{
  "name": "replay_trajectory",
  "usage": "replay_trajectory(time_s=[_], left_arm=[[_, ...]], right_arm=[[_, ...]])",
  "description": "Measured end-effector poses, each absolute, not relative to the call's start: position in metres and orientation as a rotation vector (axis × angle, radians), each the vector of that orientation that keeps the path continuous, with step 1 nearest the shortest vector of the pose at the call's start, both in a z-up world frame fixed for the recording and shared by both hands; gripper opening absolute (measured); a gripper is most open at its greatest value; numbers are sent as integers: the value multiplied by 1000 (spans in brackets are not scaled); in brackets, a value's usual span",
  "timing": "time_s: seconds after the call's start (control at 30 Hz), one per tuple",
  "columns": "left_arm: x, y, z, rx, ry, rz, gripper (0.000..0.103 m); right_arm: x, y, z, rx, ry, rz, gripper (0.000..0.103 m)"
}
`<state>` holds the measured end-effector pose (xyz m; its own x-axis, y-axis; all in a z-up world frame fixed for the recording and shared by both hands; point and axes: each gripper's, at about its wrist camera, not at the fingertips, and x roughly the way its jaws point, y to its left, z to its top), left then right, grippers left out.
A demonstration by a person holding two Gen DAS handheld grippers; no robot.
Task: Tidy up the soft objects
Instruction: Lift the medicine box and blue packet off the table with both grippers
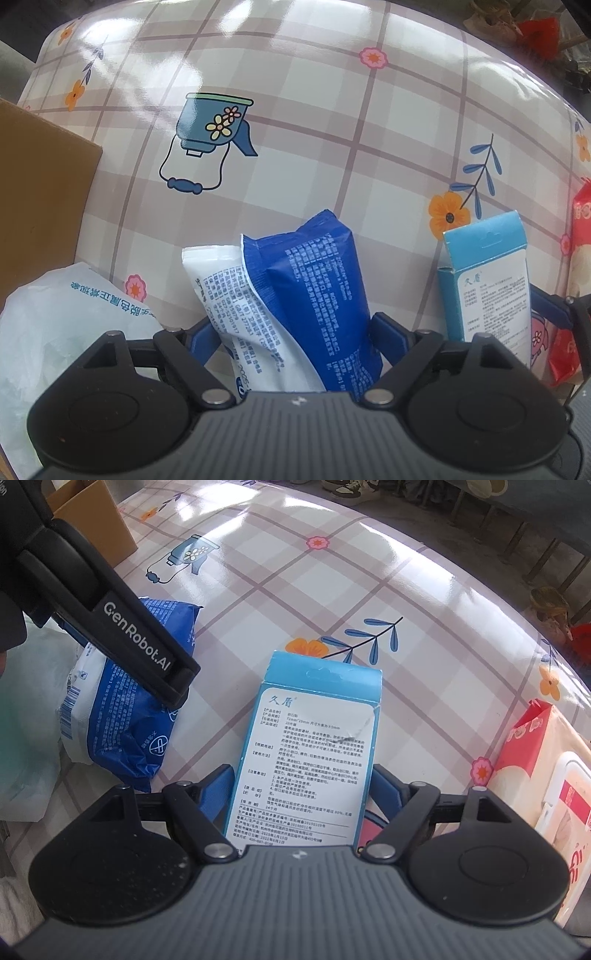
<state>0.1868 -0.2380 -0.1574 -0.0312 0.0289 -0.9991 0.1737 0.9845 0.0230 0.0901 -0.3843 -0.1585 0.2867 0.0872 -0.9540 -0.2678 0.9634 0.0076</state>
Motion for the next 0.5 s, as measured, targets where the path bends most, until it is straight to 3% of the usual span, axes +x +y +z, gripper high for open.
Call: replay_trajectory(time_s=[0.5], left_arm=[[179,-236,-145,153,1566,-146,75]], right_arm=[[93,-398,-154,-45,1246,192,74]])
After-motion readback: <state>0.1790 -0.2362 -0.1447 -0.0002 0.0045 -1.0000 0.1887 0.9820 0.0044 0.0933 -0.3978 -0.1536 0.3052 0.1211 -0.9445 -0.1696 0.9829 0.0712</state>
